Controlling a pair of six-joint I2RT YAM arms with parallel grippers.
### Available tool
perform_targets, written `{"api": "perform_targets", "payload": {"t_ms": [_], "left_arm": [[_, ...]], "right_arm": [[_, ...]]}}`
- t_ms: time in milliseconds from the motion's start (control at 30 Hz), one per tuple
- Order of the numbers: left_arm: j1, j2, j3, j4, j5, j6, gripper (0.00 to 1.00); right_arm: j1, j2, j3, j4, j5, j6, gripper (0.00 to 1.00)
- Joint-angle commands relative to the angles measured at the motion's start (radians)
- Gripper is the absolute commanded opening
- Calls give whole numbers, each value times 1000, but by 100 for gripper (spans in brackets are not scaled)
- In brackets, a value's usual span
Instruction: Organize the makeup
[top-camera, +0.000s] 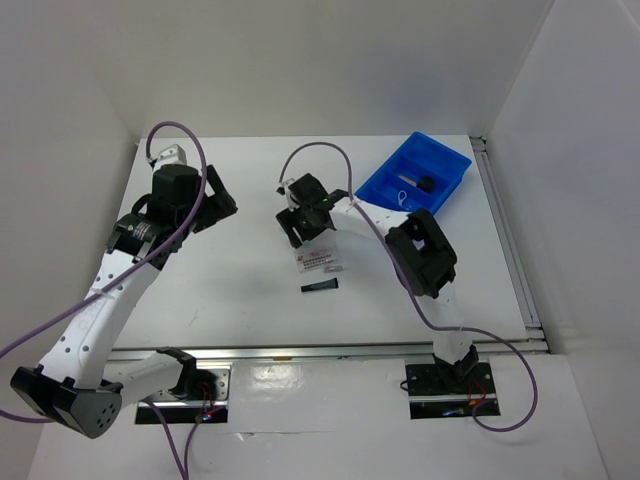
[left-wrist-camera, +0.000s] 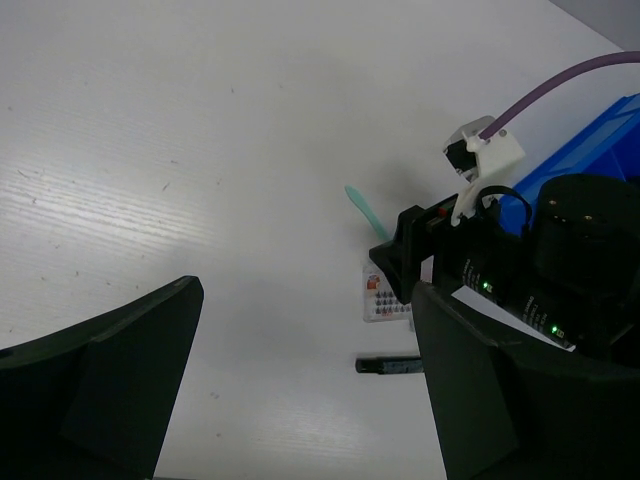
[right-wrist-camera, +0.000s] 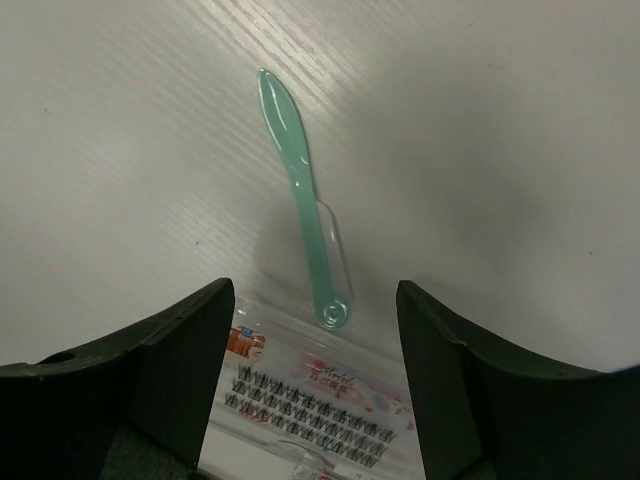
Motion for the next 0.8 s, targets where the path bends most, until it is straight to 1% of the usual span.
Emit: {"api": "perform_targets", "payload": {"t_ms": [0, 67, 100, 133, 233, 333, 367, 467, 500, 600, 667, 700, 733, 767], "left_arm": [[5, 1, 19, 19, -16, -11, 100], [5, 1, 19, 19, -16, -11, 100], [5, 1, 19, 19, -16, -11, 100], [5, 1, 19, 19, -16, -11, 100], [5, 1, 19, 19, -16, -2, 100], [5, 1, 9, 10, -26, -2, 100], [5, 1, 9, 10, -26, -2, 100], [5, 1, 9, 10, -26, 7, 100], [5, 1, 9, 10, -26, 7, 100], [5, 1, 9, 10, -35, 7, 100], [5, 1, 9, 10, -35, 19, 100], [5, 1, 9, 10, -35, 19, 100], [5, 1, 9, 10, -35, 28, 100], [5, 1, 9, 10, -35, 28, 100]], "right_arm": [[13, 6, 35, 23, 58, -23, 73], [24, 35, 45, 23, 105, -23, 70], [36, 45, 45, 23, 120, -23, 67], [37, 54, 54, 23, 145, -23, 67], [49, 84, 65, 32, 165, -23, 64], [49, 104, 65, 32, 156, -14, 56], [49, 104, 74, 32, 156, -14, 48], [49, 115, 87, 32, 156, -14, 31], [49, 126, 103, 32, 173, -14, 18], [49, 135, 154, 11, 182, -14, 0], [40, 117, 174, 21, 167, -5, 0], [40, 80, 174, 35, 167, -5, 0], [14, 56, 174, 52, 153, 7, 0], [1, 26, 159, 97, 132, 21, 0]]}}
